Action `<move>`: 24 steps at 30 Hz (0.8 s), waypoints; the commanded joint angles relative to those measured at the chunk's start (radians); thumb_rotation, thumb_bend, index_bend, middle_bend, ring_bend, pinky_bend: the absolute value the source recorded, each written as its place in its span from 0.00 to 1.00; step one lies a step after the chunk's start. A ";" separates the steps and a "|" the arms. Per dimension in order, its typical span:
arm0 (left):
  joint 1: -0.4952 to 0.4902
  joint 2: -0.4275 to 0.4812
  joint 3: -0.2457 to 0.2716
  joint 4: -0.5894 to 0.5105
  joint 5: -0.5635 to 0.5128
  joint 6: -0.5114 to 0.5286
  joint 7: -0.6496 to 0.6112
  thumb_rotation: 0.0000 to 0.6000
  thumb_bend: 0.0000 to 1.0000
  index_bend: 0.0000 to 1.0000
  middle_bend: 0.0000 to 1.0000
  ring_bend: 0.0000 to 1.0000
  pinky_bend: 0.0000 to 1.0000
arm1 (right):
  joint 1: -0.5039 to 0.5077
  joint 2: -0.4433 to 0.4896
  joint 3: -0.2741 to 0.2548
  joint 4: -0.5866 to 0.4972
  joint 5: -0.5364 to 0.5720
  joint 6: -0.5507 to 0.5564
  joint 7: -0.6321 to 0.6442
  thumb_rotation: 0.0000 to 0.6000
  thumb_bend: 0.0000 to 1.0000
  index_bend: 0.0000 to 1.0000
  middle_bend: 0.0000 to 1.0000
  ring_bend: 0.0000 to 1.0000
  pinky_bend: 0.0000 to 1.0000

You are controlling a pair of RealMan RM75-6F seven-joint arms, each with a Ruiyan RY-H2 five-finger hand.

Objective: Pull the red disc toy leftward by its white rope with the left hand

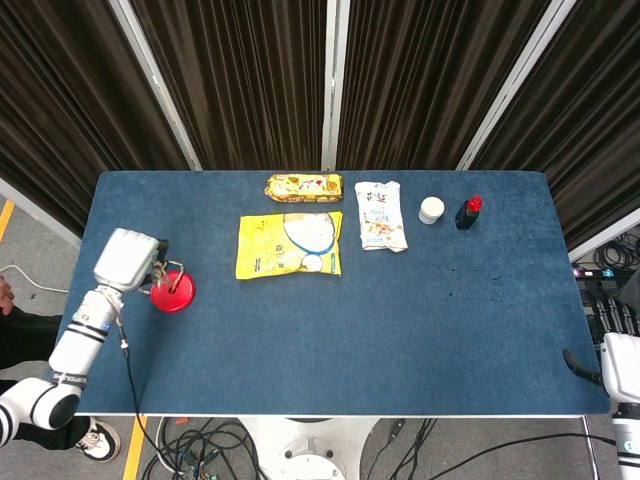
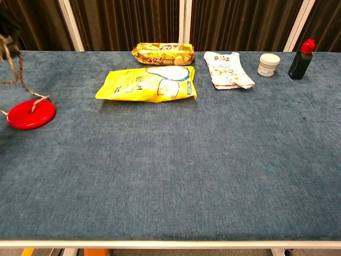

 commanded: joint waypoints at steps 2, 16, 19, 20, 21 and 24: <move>-0.049 0.033 0.056 -0.009 -0.023 -0.163 -0.011 1.00 0.14 0.15 0.20 0.11 0.39 | 0.000 0.000 0.001 0.006 0.003 -0.004 0.007 1.00 0.17 0.00 0.00 0.00 0.00; 0.080 0.179 0.093 -0.170 -0.028 0.024 0.051 1.00 0.12 0.13 0.07 0.02 0.30 | -0.002 0.000 0.001 0.011 -0.006 0.007 0.016 1.00 0.17 0.00 0.00 0.00 0.00; 0.168 0.162 0.101 -0.183 -0.021 0.178 0.060 1.00 0.12 0.13 0.08 0.02 0.30 | -0.005 0.002 -0.003 0.004 -0.016 0.015 0.014 1.00 0.17 0.00 0.00 0.00 0.00; 0.208 0.141 0.107 -0.175 -0.011 0.245 0.063 1.00 0.12 0.13 0.08 0.02 0.30 | -0.006 0.004 -0.005 -0.002 -0.021 0.019 0.013 1.00 0.17 0.00 0.00 0.00 0.00; 0.237 0.123 0.114 -0.163 0.000 0.292 0.063 1.00 0.12 0.13 0.08 0.02 0.29 | -0.007 0.005 -0.006 -0.006 -0.025 0.023 0.012 1.00 0.17 0.00 0.00 0.00 0.00; 0.310 0.060 0.135 -0.110 0.033 0.402 0.051 1.00 0.12 0.13 0.08 0.02 0.27 | -0.010 0.004 -0.009 -0.015 -0.038 0.035 0.008 1.00 0.16 0.00 0.00 0.00 0.00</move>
